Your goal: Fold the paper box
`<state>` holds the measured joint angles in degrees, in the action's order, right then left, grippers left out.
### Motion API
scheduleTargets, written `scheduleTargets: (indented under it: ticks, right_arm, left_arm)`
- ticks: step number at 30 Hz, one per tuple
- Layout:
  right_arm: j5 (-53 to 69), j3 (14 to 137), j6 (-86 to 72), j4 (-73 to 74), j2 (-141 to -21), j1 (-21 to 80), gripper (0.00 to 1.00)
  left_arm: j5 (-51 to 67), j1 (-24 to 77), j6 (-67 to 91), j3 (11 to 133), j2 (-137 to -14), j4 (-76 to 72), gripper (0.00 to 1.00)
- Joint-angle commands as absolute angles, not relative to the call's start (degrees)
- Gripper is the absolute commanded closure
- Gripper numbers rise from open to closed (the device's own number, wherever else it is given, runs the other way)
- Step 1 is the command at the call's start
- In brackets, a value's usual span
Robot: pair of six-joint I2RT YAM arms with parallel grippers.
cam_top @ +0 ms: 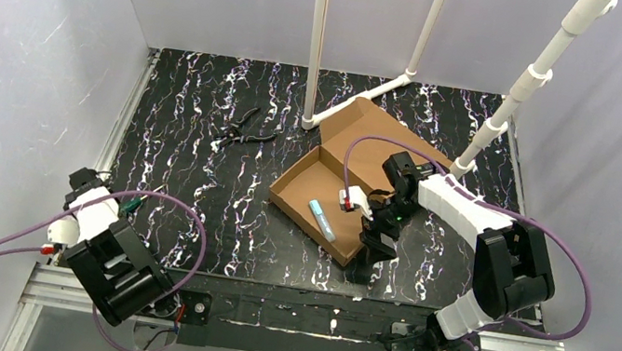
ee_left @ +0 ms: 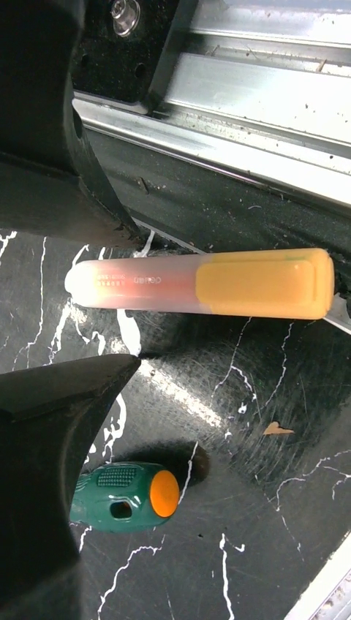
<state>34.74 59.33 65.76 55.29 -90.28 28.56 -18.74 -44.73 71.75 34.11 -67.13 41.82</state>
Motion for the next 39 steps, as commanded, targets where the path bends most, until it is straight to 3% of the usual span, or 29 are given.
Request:
scheduleTargets:
  ticks: [1,3,14,23,32,39]
  right_arm:
    - [36.5,59.3,66.6,56.7,-91.0,28.4,0.02]
    - [36.6,59.4,66.6,56.7,-91.1,28.4,0.02]
    - [36.9,59.4,66.5,57.0,-90.9,28.4,0.02]
    - [36.9,60.0,66.5,57.3,-91.4,28.3,0.02]
    - [36.6,59.7,66.3,57.3,-88.3,27.4,0.02]
    - [37.4,59.5,66.3,58.3,-86.5,25.9,0.02]
  left_arm:
    - [-19.1,-45.7,71.5,33.2,-68.8,41.0,0.48]
    - [-19.1,-46.0,71.6,32.8,-69.6,40.1,0.51]
    - [-15.2,-47.4,69.8,32.3,-71.1,38.3,1.0]
    - [4.2,-42.1,67.9,29.0,-56.2,39.2,1.0]
    - [16.0,-15.5,65.0,34.7,-45.1,37.4,1.0]
    - [16.8,9.6,62.3,33.5,-43.9,20.7,1.0]
